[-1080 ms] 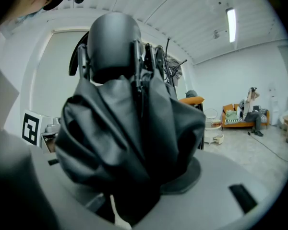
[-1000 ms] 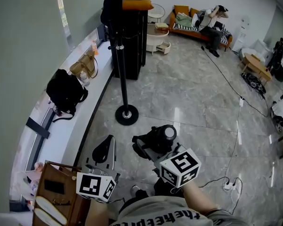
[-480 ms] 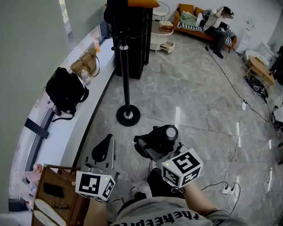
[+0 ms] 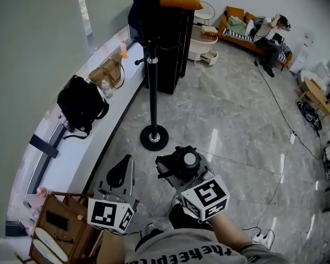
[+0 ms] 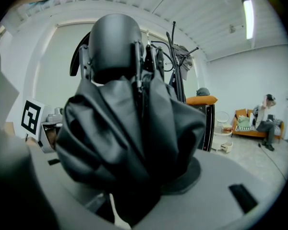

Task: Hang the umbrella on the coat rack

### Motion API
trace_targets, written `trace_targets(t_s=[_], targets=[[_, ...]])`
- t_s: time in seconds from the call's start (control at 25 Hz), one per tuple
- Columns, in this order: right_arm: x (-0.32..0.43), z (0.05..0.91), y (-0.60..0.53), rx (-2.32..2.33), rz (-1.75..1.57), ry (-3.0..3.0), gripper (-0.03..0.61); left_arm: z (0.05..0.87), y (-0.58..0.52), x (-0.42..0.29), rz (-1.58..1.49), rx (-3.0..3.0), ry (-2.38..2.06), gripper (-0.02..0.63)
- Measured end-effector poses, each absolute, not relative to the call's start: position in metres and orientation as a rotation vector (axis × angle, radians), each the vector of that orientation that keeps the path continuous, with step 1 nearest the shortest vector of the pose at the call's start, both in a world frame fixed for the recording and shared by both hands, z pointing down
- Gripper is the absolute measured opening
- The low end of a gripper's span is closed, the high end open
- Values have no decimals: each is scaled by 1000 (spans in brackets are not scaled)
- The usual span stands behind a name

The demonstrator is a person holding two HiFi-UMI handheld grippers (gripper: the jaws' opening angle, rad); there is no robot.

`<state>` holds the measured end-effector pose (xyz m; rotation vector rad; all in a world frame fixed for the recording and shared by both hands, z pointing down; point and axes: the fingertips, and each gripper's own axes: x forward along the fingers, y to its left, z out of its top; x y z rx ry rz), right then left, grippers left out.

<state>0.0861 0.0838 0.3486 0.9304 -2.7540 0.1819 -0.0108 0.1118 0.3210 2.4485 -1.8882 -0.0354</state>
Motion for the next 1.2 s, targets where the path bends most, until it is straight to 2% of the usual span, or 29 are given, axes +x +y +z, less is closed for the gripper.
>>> trace_targets(t_s=[1.2], targets=[[130, 356, -33, 779, 251, -2808, 256, 323, 9, 41, 15, 2318, -2056, 15]])
